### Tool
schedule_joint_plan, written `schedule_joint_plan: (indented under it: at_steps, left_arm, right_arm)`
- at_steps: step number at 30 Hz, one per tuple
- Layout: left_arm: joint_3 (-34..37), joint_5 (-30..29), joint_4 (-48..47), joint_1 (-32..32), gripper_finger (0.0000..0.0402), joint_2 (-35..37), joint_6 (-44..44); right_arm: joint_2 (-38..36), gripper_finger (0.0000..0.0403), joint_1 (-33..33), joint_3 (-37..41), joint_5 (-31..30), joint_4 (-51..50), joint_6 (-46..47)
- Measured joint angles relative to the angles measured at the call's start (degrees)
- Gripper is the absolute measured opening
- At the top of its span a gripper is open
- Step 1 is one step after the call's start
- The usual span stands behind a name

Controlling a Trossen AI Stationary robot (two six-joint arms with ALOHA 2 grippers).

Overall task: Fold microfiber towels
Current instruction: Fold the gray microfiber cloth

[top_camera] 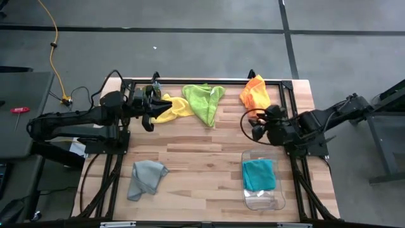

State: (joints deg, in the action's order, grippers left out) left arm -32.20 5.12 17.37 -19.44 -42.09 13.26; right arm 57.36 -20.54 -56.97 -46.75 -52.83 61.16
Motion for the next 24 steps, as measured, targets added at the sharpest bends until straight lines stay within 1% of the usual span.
schedule_joint_plan:
  at_steps: [2, 7, 9, 11, 12, 14, 17, 20, 24]
  left_arm:
    - [-0.02, -0.46, -0.51, 0.0, 0.0049, -0.01, -0.04]
    - [-0.03, -1.98, -3.68, -0.02, 0.0049, 0.0, -0.44]
    - [-0.03, -2.86, -4.67, -0.04, 0.0049, 0.0, -0.44]
    - [-0.02, -3.22, -4.84, -0.04, 0.0049, -0.02, -0.44]
    - [-0.02, -3.23, -4.82, -0.04, 0.0049, -0.02, -0.46]
    - [-0.03, -3.32, -5.66, -0.02, 0.0049, 0.0, -1.68]
    - [-0.03, -5.03, -9.39, 0.15, 0.0056, -0.02, -4.99]
    - [-0.03, -7.34, -11.37, 0.15, 0.0075, -0.58, -5.51]
    - [-0.05, -7.98, -11.36, 0.15, 0.0115, -0.71, -6.13]
  right_arm:
    - [-2.62, 0.0233, 2.58, 4.57, 2.97, 9.92, -6.08]
    - [-7.08, 0.0233, 10.51, 17.44, 14.32, 45.07, -23.65]
    - [-7.15, 0.0233, 14.17, 21.42, 18.88, 56.14, -28.08]
    - [-6.64, 0.0233, 17.51, 24.02, 22.57, 64.01, -30.88]
    - [-6.34, 0.0233, 19.02, 24.56, 24.42, 66.0, -31.46]
    - [-6.3, 0.0233, 21.8, 24.92, 26.87, 66.92, -31.67]
    - [-6.44, 0.0233, 24.42, 24.92, 28.41, 67.12, -32.41]
    - [-6.58, 0.0233, 25.43, 24.78, 29.3, 67.35, -35.84]
    - [-6.58, 0.0233, 25.45, 24.4, 29.39, 67.4, -39.17]
